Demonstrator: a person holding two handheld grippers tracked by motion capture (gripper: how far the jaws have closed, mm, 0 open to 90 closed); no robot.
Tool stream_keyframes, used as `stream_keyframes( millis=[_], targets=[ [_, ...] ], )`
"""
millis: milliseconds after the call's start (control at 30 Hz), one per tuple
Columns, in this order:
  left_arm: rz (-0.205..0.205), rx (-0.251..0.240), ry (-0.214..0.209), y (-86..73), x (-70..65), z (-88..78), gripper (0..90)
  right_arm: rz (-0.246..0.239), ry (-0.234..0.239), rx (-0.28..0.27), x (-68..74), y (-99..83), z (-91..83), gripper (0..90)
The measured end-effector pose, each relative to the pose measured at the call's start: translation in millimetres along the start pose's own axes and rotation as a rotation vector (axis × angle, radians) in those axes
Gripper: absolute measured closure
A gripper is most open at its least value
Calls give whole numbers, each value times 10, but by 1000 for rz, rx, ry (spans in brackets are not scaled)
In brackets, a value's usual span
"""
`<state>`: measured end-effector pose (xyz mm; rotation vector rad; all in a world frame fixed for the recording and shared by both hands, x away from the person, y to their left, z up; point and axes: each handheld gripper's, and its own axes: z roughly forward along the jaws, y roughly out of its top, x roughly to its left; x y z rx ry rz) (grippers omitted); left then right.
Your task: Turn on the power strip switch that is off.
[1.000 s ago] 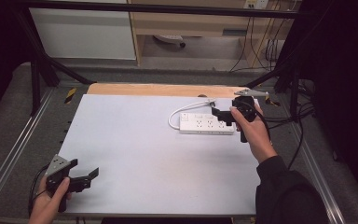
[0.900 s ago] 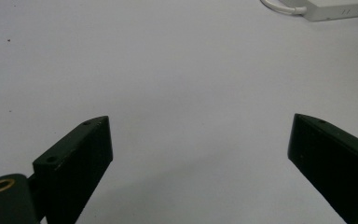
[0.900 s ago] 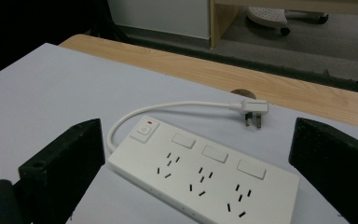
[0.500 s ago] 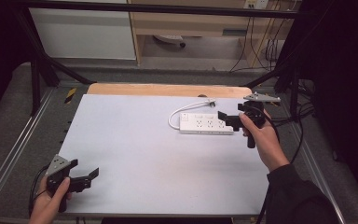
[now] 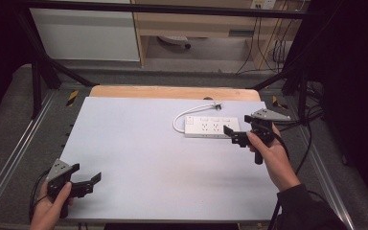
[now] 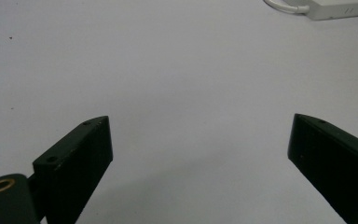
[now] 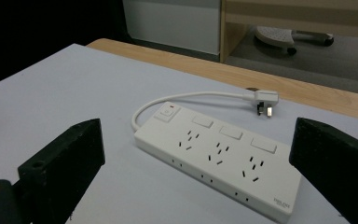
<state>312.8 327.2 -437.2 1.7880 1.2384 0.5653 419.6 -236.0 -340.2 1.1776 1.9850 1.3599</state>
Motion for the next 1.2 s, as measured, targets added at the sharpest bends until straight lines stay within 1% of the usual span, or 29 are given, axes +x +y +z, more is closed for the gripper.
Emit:
stream_keyframes(
  millis=[67, 100, 200, 400, 500, 567, 833, 900, 933, 1033, 1167, 1200],
  targets=[
    [3, 1, -4, 0, -3, 1, 64, -2, 9, -10, 27, -80, -36, 37],
    [2, 0, -5, 0, -3, 1, 64, 0, 7, -13, 39, -122, -54, 37],
    [3, -1, -3, 0, -2, 0, 64, -11, 5, -15, 67, -261, -99, 37],
    [3, -3, -4, 0, -6, -3, 64, -29, -11, 1, 88, -545, -199, 36],
    [3, -4, -5, 0, -7, -4, 64, -23, -11, 8, 87, -693, -250, 35],
    [3, -3, -5, -1, -7, -1, 64, -35, -15, 16, 82, -788, -276, 33],
    [2, -2, -3, -4, -7, -2, 64, -35, -27, 47, 52, -1087, -336, 30],
    [1, -2, -2, -4, -6, 0, 64, -39, -39, 61, 48, -1164, -350, 30],
    [3, 0, -3, -4, -7, 0, 64, -48, -48, 68, 43, -1204, -356, 30],
    [7, -3, -3, -2, -10, -3, 64, -47, -53, 98, 55, -1311, -367, 30],
    [7, -8, -2, 0, -11, -14, 64, -63, -54, 164, 72, -1414, -359, 28],
    [8, -10, -3, 2, -10, -16, 64, -54, -58, 181, 73, -1437, -350, 28]
  ],
)
